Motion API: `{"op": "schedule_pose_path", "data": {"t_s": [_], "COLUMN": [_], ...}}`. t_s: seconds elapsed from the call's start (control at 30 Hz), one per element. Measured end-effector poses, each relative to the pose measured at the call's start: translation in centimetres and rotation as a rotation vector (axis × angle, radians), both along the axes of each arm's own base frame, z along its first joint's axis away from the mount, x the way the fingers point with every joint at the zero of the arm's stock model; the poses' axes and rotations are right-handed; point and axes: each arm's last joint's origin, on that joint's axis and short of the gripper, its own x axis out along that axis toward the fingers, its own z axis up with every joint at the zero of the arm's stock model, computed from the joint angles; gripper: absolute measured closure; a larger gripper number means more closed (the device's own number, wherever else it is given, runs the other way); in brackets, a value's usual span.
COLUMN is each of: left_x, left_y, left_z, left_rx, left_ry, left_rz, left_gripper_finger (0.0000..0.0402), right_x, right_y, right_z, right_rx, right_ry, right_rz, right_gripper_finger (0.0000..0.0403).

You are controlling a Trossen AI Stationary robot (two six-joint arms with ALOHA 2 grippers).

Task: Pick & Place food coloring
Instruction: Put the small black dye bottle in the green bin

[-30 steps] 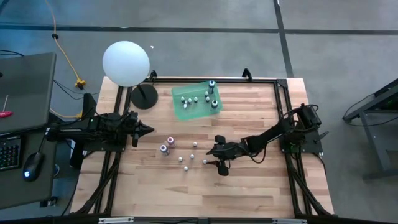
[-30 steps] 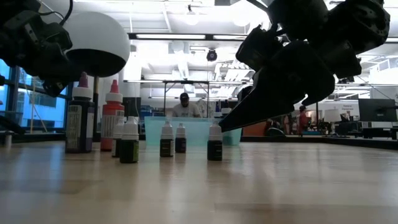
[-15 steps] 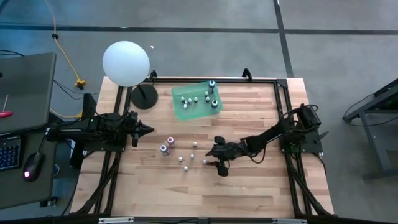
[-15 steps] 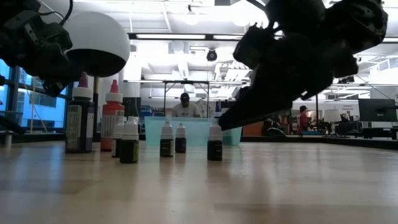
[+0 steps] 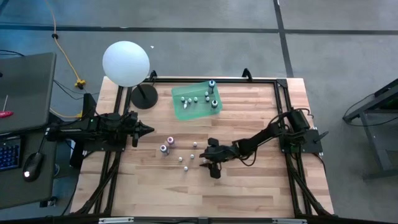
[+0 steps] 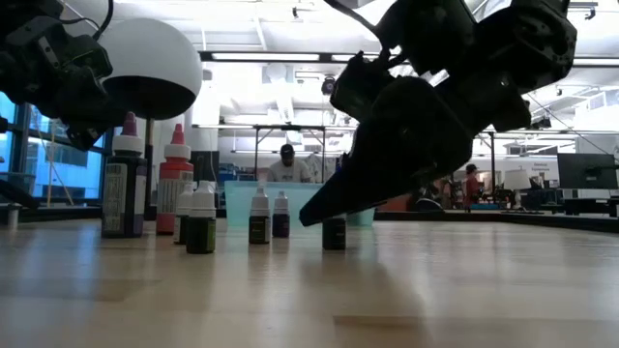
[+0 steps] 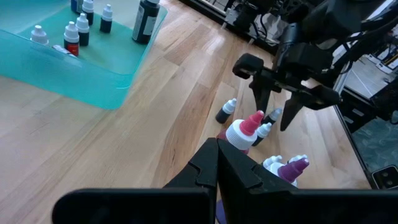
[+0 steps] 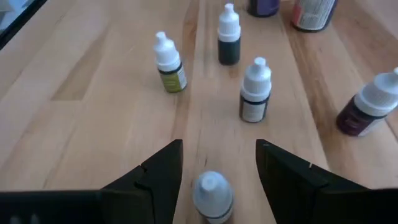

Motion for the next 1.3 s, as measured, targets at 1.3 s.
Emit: {"op": "schedule_pose_path", "data": {"t_s": [1.3], "left_x": [0.0], "left_y": [0.0], "left_z": [0.0], "left_rx": [0.0], "left_ry": [0.0], "left_rz": [0.0], "left_gripper_finger": [0.0401], "right_x": [-0.4], "right_y": [-0.9], "right_z": [2.6], "right_rx": [0.042], "right_ry": [-0.048], "right_rz": [-0.078], "right_gripper_finger": [0.0326]}}
